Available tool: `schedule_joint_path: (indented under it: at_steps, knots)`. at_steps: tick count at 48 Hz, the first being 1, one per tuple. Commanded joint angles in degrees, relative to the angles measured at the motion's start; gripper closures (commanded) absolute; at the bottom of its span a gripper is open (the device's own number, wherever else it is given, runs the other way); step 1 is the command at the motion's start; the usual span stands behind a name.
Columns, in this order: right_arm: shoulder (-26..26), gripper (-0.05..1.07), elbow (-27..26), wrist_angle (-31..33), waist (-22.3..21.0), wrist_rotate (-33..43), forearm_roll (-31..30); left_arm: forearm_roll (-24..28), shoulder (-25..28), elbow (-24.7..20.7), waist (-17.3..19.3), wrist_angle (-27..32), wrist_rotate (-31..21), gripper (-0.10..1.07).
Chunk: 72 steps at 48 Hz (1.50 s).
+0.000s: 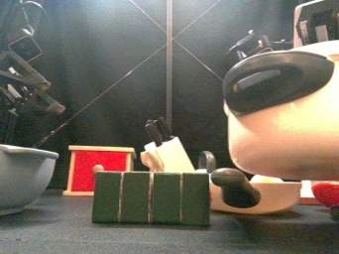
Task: Place pot below pan
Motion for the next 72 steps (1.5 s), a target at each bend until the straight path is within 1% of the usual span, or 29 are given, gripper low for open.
schedule_joint_path:
  at_steps: [1,6,14,33,42,49,56,62,66,72]
  knots:
    - [2.1,0.52,-3.3,-0.2,0.5,0.0,0.2,0.0,0.0,-0.7,0.0,-0.2,0.1,0.07]
    - [4.0,0.52,-4.6,1.0,0.5,0.0,0.4,0.0,0.0,-0.7,0.0,-0.2,0.1,0.07]
    - [4.7,0.52,-4.7,3.7,0.2,0.1,0.0,0.0,-0.1,-0.5,0.0,-0.2,0.1,0.07]
    - [4.7,0.51,-4.5,4.0,-3.8,-0.1,-1.7,-0.1,0.0,-0.4,0.1,-0.2,0.1,0.07]
    - [4.7,0.51,-4.9,4.0,-4.0,0.0,-0.3,0.0,-0.1,-0.4,0.0,-0.2,0.1,0.07]
    - [4.7,0.45,-5.2,4.6,-4.0,0.1,0.6,0.1,-0.1,-0.4,0.0,-0.2,0.2,0.07]
    - [4.6,0.32,-6.0,6.5,-3.7,0.1,0.8,0.0,-0.1,-0.4,0.1,-0.2,0.2,0.07]
    - [4.5,0.23,-7.4,9.5,-3.7,-0.1,0.6,-0.1,-0.1,-0.4,0.0,-0.2,0.2,0.07]
    - [4.4,0.21,-8.3,11.8,-3.6,-0.1,0.5,-0.1,0.0,-0.4,0.0,-0.2,0.2,0.07]
    - [4.0,0.21,-8.8,14.2,-3.4,-0.1,0.8,-0.1,-0.1,-0.3,0.0,-0.2,0.1,0.07]
